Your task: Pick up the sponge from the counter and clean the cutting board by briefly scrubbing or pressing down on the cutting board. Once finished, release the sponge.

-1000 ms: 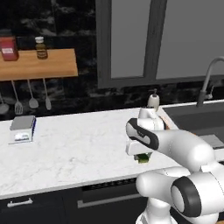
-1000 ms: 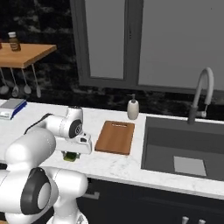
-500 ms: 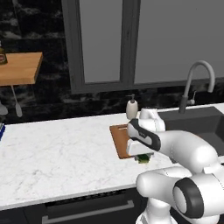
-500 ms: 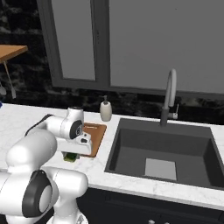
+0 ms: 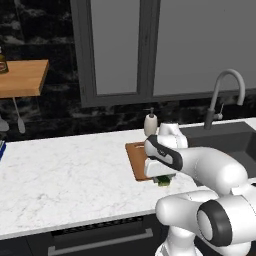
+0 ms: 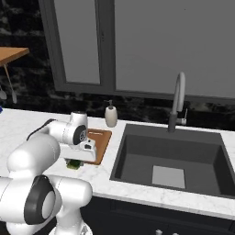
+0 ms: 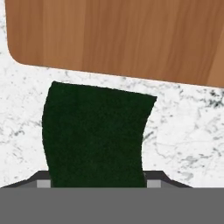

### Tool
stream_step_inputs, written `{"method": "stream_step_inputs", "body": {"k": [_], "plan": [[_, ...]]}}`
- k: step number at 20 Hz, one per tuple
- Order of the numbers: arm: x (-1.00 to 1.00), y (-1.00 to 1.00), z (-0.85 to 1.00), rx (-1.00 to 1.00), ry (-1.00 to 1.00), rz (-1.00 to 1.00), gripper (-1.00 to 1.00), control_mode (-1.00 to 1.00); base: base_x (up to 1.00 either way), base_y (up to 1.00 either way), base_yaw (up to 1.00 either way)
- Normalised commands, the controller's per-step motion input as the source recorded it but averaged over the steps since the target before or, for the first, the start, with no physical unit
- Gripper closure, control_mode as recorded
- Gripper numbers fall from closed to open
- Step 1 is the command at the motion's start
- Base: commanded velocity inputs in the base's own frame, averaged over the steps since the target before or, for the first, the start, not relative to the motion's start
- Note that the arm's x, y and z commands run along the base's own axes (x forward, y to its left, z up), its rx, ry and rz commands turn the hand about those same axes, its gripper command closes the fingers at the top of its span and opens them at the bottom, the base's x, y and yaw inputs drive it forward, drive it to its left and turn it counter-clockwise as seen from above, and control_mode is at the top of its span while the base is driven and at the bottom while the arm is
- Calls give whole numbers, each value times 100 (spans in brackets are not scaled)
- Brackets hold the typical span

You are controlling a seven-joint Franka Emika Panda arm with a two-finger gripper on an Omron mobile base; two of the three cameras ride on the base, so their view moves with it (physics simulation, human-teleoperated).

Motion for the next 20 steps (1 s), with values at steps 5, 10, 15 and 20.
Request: {"method": "stream_step_inputs", "body": {"k": [5,10,15,20], "plan": [[0,0,0,0,0,0,100,100,57,0,0],[0,1,0,0,1,0,100,-100,30,0,0],[9,0,0,0,0,0,100,-100,0,0,0],[23,2,60,0,0,0,100,-100,0,0,0]]}}
